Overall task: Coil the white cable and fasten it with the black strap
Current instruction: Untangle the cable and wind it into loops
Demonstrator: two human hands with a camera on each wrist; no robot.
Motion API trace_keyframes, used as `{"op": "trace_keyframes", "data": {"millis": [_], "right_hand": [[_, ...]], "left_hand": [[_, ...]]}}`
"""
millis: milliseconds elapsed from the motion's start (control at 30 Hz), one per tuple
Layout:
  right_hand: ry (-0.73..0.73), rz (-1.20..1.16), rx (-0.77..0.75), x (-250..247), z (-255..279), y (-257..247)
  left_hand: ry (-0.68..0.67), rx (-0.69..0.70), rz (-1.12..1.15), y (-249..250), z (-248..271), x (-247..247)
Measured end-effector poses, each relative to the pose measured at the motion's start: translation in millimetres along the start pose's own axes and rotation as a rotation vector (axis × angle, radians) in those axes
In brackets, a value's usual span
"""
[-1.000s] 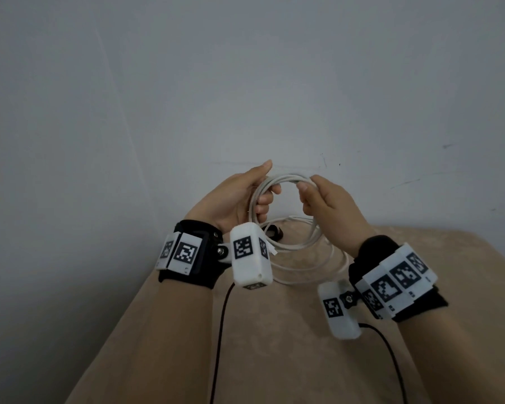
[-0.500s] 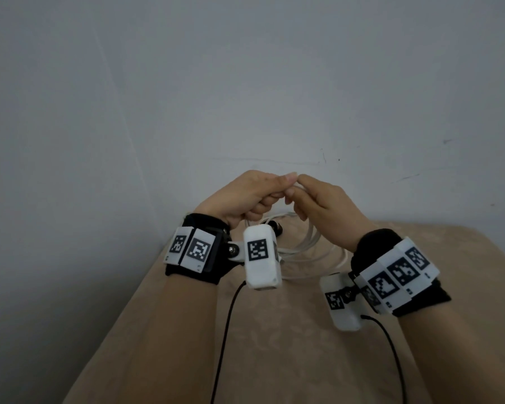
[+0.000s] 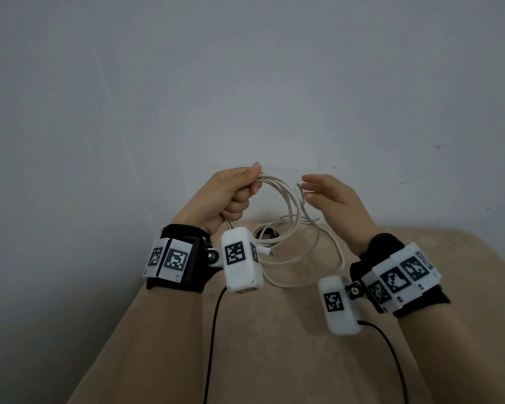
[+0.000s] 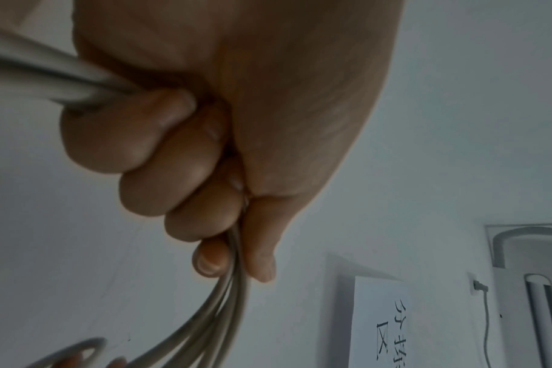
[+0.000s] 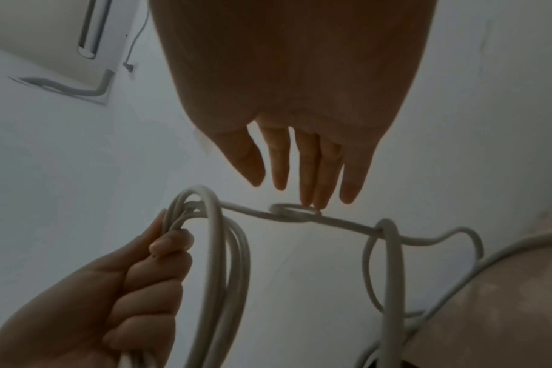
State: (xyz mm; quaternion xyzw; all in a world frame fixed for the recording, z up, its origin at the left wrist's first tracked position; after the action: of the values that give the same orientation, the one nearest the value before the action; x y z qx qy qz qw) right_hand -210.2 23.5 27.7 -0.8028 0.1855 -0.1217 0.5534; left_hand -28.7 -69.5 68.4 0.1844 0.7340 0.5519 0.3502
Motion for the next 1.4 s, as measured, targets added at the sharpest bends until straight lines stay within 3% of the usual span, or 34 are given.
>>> {"op": "trace_keyframes", "data": {"millis": [200,267,433,567,700,800,933,1100,1267,1400], "right_hand": [[-0.110,0.261,0.025,4.1,4.7,1.0],[-0.073,0.283,0.032,2.1,4.5,3.3],[0.146,0.147,-0.031,-3.2,2.9,1.1],[0.150,-0.003,-0.103,-1.6,2.2,-3.9],[0.159,-0.418,-0.092,-4.9,3.6,-18.9],[0.142,-0.520,-0.088,-9.4,3.6,-26.1],[0.277,-0.381,-0.059,-20.5,-1.3,-19.5],[0.504,-0.024,0.042,-37.1,-6.0,2.7],[0.424,0.282,0.060,-42.8,1.8,6.1],[0.313,0.445,0.109,-36.2,3.0,4.5]], "left_hand": [[-0.001,0.004,0.038,1.9,0.3,-0.2],[0.002,-0.001,0.010,1.1,0.6,-1.2],[0.026,-0.014,-0.095,-1.4,0.4,-2.8],[0.043,-0.023,-0.233,-1.6,0.0,-0.4],[0.079,-0.072,-0.406,-4.4,-1.2,2.1],[0.149,-0.107,-0.504,-7.9,-3.3,1.9],[0.271,-0.098,-0.459,-10.0,-0.7,-8.1],[0.293,-0.026,-0.140,-5.5,10.0,-30.2],[0.376,0.063,0.017,3.5,27.4,-57.3],[0.352,0.084,-0.012,10.9,26.4,-52.6]]}}
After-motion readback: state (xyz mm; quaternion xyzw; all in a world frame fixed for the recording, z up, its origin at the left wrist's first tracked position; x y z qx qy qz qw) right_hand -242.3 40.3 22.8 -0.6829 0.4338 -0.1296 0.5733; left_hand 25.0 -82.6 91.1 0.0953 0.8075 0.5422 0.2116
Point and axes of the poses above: each hand's wrist, its own z-axis away from the middle knuckle, its own x-axis out of the palm, y = z × x, the point moved 1 cm from there along -z, towards the middle knuckle, and after that the axes turned 15 degrees about -z, right-handed, at the moved point
